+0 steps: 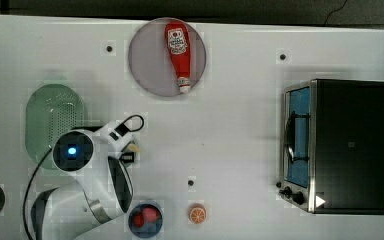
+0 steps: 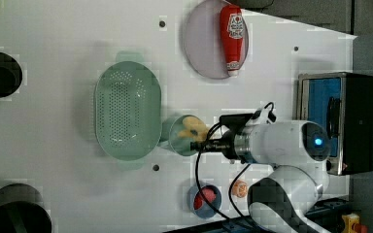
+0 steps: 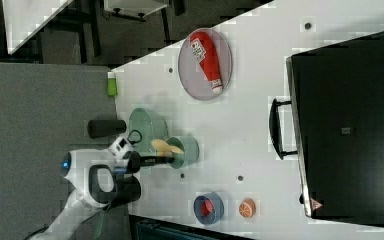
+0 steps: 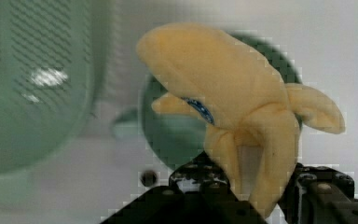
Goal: Pick Banana and place it in mug.
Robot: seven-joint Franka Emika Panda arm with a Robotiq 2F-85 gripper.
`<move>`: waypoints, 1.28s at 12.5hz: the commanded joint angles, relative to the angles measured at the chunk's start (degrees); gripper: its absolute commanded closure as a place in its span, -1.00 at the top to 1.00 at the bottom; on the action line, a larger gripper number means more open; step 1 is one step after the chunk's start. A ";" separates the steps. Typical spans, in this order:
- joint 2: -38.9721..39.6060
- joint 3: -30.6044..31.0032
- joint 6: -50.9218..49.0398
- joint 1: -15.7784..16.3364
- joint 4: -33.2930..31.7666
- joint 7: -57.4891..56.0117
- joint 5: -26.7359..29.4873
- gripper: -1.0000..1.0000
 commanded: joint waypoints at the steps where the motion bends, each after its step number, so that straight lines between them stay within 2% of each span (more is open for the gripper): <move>1: -0.25 -0.56 0.88 -0.07 1.96 4.19 0.72 0.13; 5: -2.03 -0.52 0.76 -0.10 2.14 4.19 0.72 0.99; 8: -8.07 -2.02 -0.42 -0.81 2.20 4.19 0.85 1.00; 11: -16.39 -7.40 -5.64 -2.13 3.37 4.19 0.84 1.00; 13: -20.95 -12.68 -11.43 -3.01 6.29 4.19 0.84 1.00; 16: -24.75 -20.88 -26.43 -4.13 13.41 4.19 0.64 1.00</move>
